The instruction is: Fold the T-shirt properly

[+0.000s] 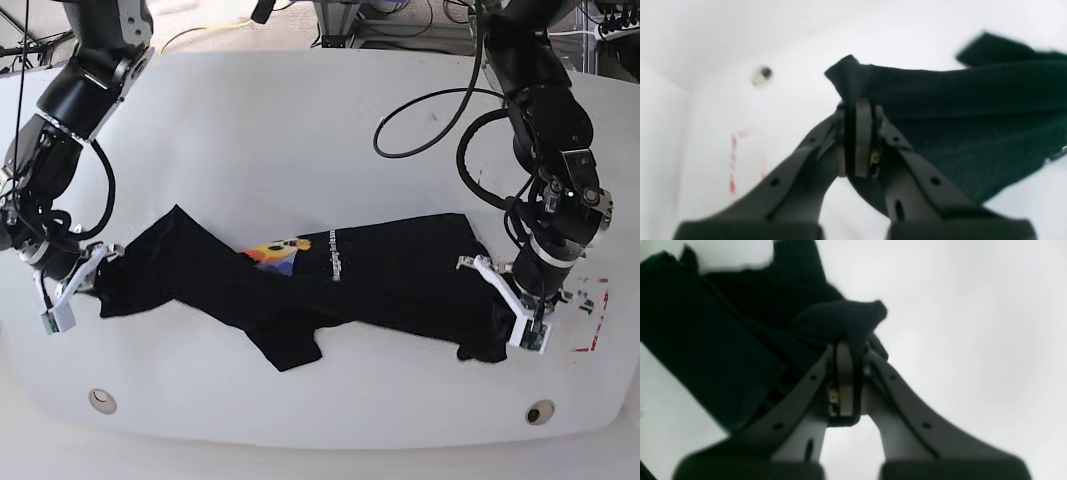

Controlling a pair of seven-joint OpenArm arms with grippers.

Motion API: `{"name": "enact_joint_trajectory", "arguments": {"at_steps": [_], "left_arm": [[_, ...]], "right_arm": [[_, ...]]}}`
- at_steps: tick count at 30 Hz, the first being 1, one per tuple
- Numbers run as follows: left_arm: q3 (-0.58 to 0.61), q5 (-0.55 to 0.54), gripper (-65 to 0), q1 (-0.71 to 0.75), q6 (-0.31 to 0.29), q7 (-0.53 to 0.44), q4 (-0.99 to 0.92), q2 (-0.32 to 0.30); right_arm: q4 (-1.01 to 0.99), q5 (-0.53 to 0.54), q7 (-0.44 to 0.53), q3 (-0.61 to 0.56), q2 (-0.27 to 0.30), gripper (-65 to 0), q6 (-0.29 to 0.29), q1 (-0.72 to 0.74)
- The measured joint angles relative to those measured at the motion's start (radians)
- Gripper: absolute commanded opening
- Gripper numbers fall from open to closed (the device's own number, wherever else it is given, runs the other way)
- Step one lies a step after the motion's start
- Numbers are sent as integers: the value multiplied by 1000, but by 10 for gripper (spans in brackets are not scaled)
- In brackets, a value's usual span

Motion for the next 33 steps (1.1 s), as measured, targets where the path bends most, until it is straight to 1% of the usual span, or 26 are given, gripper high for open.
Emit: {"name": "enact_joint_trajectory", "arguments": {"at_steps": [2, 6, 9, 13, 16, 19, 20, 23, 26, 30, 33], "left_arm": [[2, -7, -650, -55, 4, 2, 0, 0], [2, -13, -650, -169, 57, 58, -1, -1], [2, -20, -650, -276, 71, 77, -1, -7], [11, 17, -650, -409, 64, 82, 1, -54], [11, 25, -650, -503, 64, 85, -3, -71], [23, 11, -650, -565, 63, 69, -2, -126], [40, 10, -650, -575, 64, 63, -2, -153], [84, -6, -650, -559, 59, 52, -5, -196], [93, 3, -650, -473, 62, 51, -2, -194], [95, 9, -650, -351, 58, 84, -5, -192], [95, 15, -650, -275, 63, 70, 19, -192]], "right_arm": [[-39, -2, 2, -31, 27, -650, 0, 84], [-120, 3, 4, -106, 89, -650, -2, 242], [-179, 12, 0, -171, 128, -650, -1, 373], [-207, 29, 13, -294, 184, -650, 0, 542], [-226, 51, 23, -384, 217, -650, 2, 652], [-226, 74, 35, -438, 246, -650, 3, 724], [-226, 82, 35, -446, 258, -650, 3, 740], [-225, 89, 42, -447, 281, -650, 3, 747], [-224, 98, 35, -446, 283, -650, 4, 698], [-226, 167, 18, -398, 277, -650, 4, 539], [-195, 204, 12, -319, 263, -650, 3, 381]]}}
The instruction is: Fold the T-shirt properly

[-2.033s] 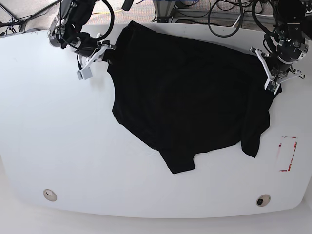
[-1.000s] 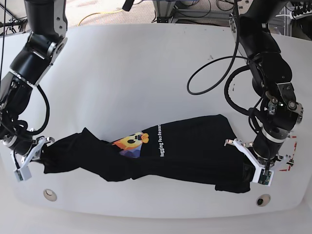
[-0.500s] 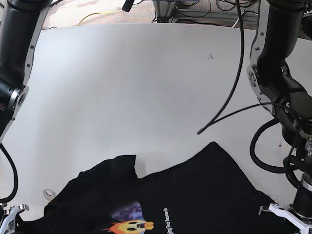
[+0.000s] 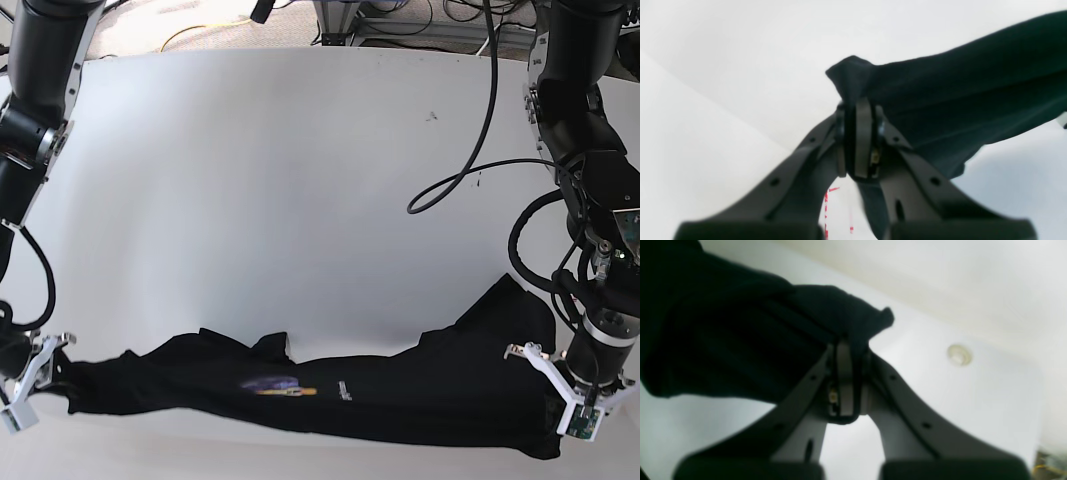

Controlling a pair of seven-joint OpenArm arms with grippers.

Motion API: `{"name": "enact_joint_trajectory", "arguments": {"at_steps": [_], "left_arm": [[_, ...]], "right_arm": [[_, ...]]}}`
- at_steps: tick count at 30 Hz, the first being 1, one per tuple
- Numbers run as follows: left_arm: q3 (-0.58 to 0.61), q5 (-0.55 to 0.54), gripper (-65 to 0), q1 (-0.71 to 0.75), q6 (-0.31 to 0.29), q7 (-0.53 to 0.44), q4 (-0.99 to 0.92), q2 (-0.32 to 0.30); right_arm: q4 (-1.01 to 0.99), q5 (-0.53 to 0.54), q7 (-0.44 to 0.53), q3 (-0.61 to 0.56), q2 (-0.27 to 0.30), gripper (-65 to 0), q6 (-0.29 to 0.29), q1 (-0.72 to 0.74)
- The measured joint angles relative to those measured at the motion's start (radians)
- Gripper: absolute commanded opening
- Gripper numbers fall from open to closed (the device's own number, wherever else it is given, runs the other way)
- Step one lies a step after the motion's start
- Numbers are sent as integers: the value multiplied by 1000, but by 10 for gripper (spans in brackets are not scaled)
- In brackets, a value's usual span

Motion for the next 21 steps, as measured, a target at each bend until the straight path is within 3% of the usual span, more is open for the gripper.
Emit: {"name": "enact_joint_trajectory", "arguments": {"at_steps": [12, 21], "left_arm": [[-43, 6, -650, 427, 2, 2, 19, -4], [-107, 19, -650, 688, -67, -4, 17, 33]], "right_arm": [[192, 10, -10, 244, -145, -650, -1, -567], [236, 12, 14, 310, -199, -650, 0, -794]]}}
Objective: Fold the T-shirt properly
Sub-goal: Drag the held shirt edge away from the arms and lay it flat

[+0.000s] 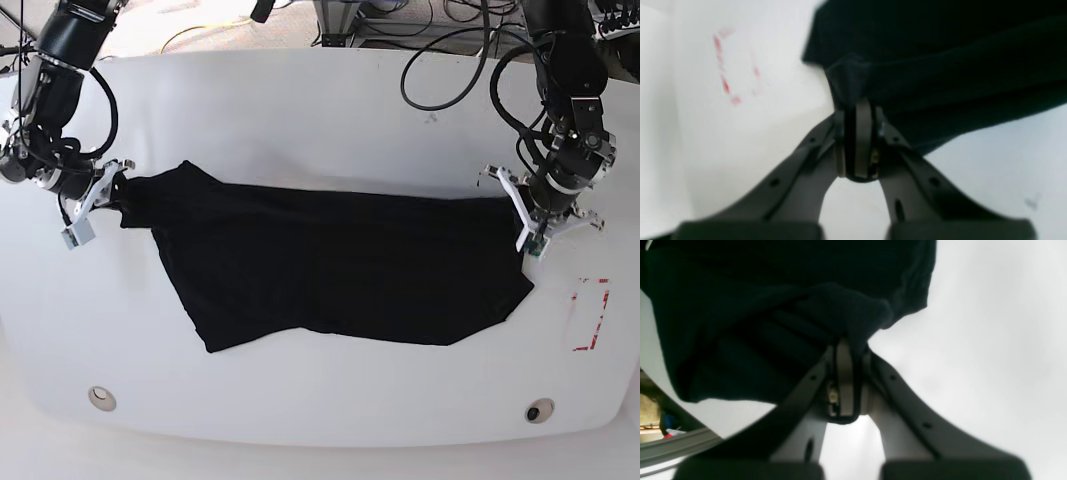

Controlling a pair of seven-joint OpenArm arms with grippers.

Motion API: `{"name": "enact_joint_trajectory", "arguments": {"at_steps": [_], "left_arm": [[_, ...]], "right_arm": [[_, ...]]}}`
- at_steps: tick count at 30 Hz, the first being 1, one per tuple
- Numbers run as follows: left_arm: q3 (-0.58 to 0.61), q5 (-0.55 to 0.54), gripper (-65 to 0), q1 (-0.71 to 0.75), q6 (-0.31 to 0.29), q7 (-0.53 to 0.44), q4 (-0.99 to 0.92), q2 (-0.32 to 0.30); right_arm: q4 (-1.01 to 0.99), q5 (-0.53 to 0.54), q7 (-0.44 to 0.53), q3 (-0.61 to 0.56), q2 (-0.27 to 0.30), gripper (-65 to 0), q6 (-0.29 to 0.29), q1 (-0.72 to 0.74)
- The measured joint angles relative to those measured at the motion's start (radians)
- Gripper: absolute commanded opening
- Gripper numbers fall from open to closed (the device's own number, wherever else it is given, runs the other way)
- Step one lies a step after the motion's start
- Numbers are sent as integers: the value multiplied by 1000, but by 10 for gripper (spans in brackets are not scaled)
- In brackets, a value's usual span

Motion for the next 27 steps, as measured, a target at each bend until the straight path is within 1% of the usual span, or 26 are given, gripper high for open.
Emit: {"name": "enact_joint_trajectory", "arguments": {"at_steps": [2, 7, 11, 14, 18, 19, 21, 23, 25, 27], "left_arm": [[-8, -16, -650, 54, -20, 1, -1, 9], [-17, -18, -650, 145, -19, -6, -3, 14], [-23, -14, -650, 215, -18, -11, -3, 8], [-23, -16, -650, 223, -19, 0, -3, 13], [-24, -3, -650, 215, -17, -11, -3, 10], [-24, -3, -650, 220, -16, -11, -3, 8], [-24, -3, -650, 229, -16, -9, -3, 6], [-24, -3, -650, 232, -16, 0, -3, 6], [-24, -2, -650, 230, -16, 1, -3, 6], [-24, 10, -650, 227, -15, 1, -3, 6]], "right_arm": [[1, -5, -10, 23, -5, -650, 0, -44], [-5, -20, -17, 37, -14, -650, -2, -125], [0, -2, -2, 35, -15, -650, -1, -185], [-3, -9, -11, 35, -17, -650, -1, -216], [-5, -19, -6, 34, -39, -650, -1, -230], [-4, -19, -5, 34, -44, -637, -2, -236], [-4, -15, -2, 34, -48, -588, -1, -248], [-4, -16, -5, 34, -48, -515, -1, -260], [-4, -31, -8, 34, -47, -425, -1, -267], [-4, -31, -8, 39, -47, -308, -2, -270]]}}
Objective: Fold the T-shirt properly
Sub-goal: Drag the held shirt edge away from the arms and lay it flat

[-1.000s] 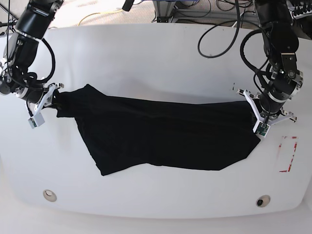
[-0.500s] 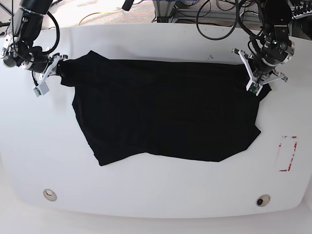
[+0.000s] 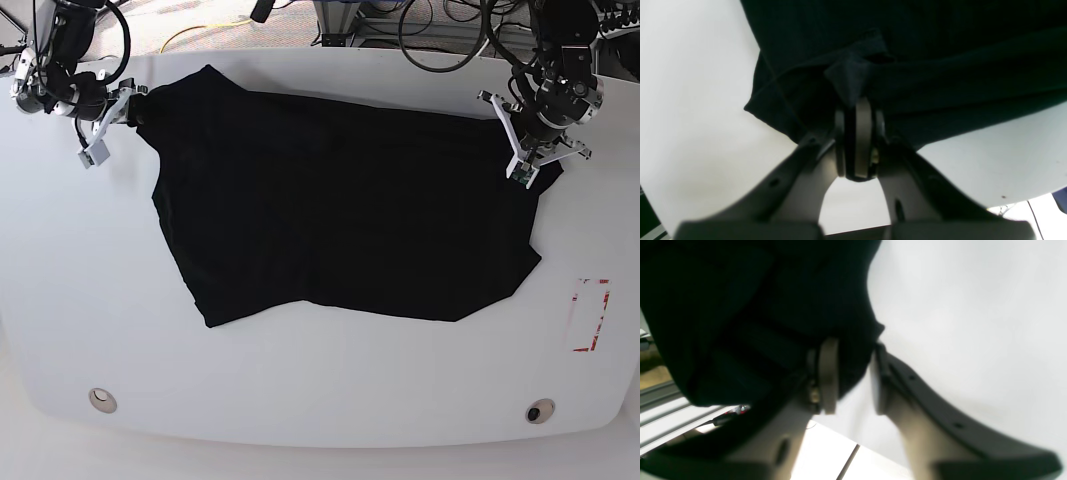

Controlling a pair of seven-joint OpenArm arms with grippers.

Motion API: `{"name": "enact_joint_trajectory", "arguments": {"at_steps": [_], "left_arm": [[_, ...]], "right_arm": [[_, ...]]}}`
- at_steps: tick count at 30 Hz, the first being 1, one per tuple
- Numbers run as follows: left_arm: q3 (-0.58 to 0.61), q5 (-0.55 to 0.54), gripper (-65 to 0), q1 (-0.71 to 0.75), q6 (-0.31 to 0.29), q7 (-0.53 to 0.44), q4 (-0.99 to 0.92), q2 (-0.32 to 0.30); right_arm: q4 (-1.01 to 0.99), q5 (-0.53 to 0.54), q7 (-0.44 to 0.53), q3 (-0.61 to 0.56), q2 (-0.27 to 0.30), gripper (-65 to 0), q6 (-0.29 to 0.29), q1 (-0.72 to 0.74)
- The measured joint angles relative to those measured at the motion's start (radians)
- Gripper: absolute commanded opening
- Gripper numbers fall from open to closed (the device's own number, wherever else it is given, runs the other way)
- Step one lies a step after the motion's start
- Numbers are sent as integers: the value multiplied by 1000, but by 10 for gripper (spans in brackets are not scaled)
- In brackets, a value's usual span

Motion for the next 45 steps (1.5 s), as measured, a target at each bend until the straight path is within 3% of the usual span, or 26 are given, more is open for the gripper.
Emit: {"name": "enact_joint_trajectory", "arguments": {"at_steps": [4, 10, 11, 14, 16, 18, 23, 32, 39, 45], "left_arm": [[-3, 11, -650, 3, 4, 4, 0, -2], [-2, 14, -650, 12, 7, 7, 0, -2], [-2, 17, -650, 11, 7, 7, 0, -2], [-2, 17, -617, 12, 8, 7, 0, -3], [-2, 16, -571, 14, 7, 7, -2, -3], [-2, 17, -540, 14, 8, 8, -6, -3], [-2, 17, -540, 23, 8, 7, -8, -3], [-2, 17, -539, 28, 7, 7, -11, -5], [-3, 16, -540, 28, 7, 7, -11, -5], [-3, 17, -540, 27, 8, 8, -11, -5]], "right_arm": [[26, 3, 6, 88, -18, -165, 1, -20], [129, -4, -48, 238, -71, -154, -2, -72], [162, 15, -79, 240, -79, -154, 0, -78], [239, 146, -56, 235, -108, -154, -2, -111], [272, 229, -47, 216, -134, -154, 2, -134], [274, 215, -53, 182, -150, -155, -1, -146], [265, 199, -61, 71, -188, -155, -2, -143], [267, 76, -41, -79, -234, -155, -2, -135], [267, 69, -25, -151, -236, -155, -2, -122], [183, 66, -27, -180, -273, -155, -2, -100]]}}
